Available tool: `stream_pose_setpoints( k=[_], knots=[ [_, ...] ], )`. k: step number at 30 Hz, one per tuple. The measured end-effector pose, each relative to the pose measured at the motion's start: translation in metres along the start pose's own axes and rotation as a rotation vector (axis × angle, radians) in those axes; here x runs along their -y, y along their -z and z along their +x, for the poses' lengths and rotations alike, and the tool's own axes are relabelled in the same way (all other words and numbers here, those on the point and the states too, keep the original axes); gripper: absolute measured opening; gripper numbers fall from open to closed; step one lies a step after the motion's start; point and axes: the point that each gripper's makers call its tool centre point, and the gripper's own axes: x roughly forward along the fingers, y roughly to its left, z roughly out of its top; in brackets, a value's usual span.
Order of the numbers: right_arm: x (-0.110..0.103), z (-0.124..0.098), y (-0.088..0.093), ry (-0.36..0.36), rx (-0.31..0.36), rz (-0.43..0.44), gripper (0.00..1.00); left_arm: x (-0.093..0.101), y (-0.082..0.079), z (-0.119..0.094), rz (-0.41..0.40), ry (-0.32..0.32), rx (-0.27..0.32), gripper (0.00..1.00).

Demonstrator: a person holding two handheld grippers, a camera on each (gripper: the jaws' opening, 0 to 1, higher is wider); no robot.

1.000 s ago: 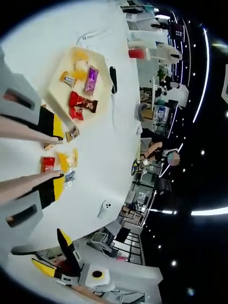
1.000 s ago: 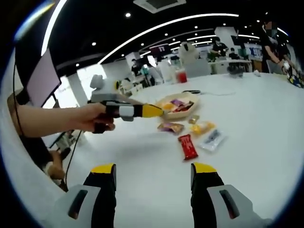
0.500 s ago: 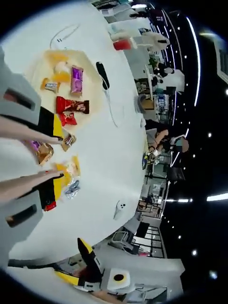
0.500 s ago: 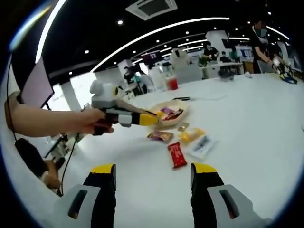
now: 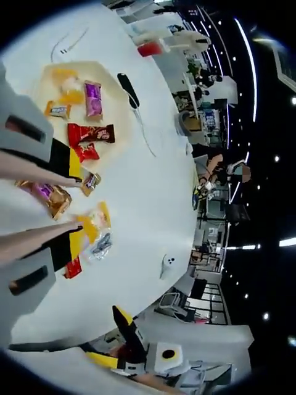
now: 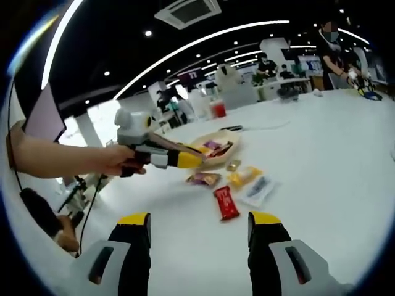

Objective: Place the target food into the container with the food tongs after gripping and lifting it, then release it inside without dropping or visibly crushing the food.

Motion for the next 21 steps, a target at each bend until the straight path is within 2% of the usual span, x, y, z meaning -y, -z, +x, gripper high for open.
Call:
stream_pose_setpoints(
  k=[5, 12, 15, 18, 21],
  knots=[
    [0.006, 0.007, -0.007, -0.005, 0.019, 0.02, 0.64, -0.005, 0.011, 0.0, 0.013, -0.008, -0.042, 0.27],
    [-0.001, 0.014, -0.001, -0.046, -0.017, 0.001, 0.64, -0.01, 0.031, 0.005, 0.07, 0.009, -0.109, 0.27],
    [0.004, 0.014, -0.001, -0.044, -0.024, -0.002, 0.64, -0.012, 0.035, 0.007, 0.076, 0.01, -0.117, 0.27],
    [0.016, 0.012, -0.01, -0.024, 0.008, 0.077, 0.66, -0.015, 0.034, 0.008, 0.072, 0.018, -0.102, 0.28],
    [0.018, 0.011, -0.01, -0.02, 0.006, 0.07, 0.67, -0.016, 0.033, 0.01, 0.08, 0.015, -0.104, 0.28]
  ],
)
